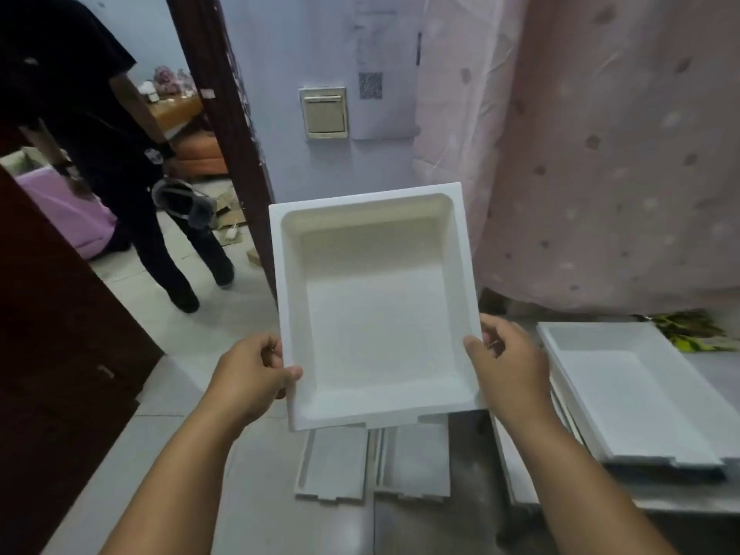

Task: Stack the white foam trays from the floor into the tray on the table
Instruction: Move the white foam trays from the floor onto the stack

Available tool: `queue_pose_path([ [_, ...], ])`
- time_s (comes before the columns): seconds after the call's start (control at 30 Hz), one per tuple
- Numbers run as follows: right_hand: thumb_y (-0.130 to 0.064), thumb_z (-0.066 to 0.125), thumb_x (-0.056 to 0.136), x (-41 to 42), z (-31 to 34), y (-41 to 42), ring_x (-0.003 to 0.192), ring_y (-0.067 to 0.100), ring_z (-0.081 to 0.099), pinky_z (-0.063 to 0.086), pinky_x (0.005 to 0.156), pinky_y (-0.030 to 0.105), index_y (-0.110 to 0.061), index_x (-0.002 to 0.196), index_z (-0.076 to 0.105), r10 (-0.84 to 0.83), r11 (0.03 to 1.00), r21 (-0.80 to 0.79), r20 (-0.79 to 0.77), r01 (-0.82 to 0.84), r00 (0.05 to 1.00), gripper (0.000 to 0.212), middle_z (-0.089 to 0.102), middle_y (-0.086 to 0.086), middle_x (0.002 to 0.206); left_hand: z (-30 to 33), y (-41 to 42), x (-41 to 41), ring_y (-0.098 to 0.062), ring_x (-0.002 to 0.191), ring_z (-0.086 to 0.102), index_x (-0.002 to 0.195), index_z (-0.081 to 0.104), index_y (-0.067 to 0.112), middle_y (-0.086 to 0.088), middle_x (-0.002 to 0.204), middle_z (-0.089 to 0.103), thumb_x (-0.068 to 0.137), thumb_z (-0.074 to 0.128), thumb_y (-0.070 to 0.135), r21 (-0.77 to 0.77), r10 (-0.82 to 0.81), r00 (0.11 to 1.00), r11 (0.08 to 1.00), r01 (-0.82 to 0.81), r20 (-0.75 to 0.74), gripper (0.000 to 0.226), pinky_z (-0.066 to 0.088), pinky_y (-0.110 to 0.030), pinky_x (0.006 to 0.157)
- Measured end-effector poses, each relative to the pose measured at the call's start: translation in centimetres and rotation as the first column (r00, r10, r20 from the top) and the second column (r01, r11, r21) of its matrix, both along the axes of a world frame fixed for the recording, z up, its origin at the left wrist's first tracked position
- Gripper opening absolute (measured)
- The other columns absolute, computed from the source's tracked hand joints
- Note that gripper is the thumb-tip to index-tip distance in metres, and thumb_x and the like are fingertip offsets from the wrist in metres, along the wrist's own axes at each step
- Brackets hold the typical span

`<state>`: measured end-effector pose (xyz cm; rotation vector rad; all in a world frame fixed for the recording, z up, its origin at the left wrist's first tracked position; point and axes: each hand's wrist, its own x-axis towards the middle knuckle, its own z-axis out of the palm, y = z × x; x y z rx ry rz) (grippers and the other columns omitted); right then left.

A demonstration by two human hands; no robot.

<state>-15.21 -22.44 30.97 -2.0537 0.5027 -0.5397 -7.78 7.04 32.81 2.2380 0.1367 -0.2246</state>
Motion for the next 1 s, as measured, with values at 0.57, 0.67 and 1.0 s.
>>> queue_pose_path([
  [0.57,-0.02,0.064,0.091,-16.4,-0.1,-20.1,0.074,0.009,0.056,0.044,0.056,0.022,-0.017,0.09,0.068,-0.406,0.902,-0.197,-0.089,0.384,0.909,0.006,0.061,-0.005,0.081,-3.7,-24.9,-6.9,-0.019,0.067,0.059,0.084,0.065,0.017,-0.003,0.074,0.063,0.091,0.069,0.024,0.068,-0.46,0.888,0.886,0.459,-0.005,0.01,0.049,-0.032,0.063],
  [0.67,-0.02,0.061,0.092,-16.8,-1.1,-25.5,0.067,0.006,0.052,0.036,0.052,0.02,-0.027,0.074,0.062,-0.401,0.899,-0.235,-0.102,0.369,0.91,0.02,0.055,-0.007,0.073,-5.0,-30.4,-7.7,-0.016,0.063,0.053,0.077,0.06,0.019,0.001,0.069,0.057,0.091,0.069,0.022,0.056,-0.477,0.878,0.876,0.478,-0.031,0.017,0.045,-0.029,0.06],
  [1.0,-0.026,0.055,0.098,-14.3,-6.1,-40.9,0.081,0.014,0.056,0.036,0.057,0.016,-0.023,0.112,0.066,-0.264,0.954,-0.209,-0.241,0.215,0.934,0.018,0.057,-0.003,0.094,-8.5,-44.7,-8.2,-0.016,0.073,0.059,0.094,0.064,0.012,-0.007,0.089,0.068,0.093,0.067,0.023,0.108,-0.362,0.926,0.921,0.374,-0.11,0.011,0.045,-0.024,0.06],
])
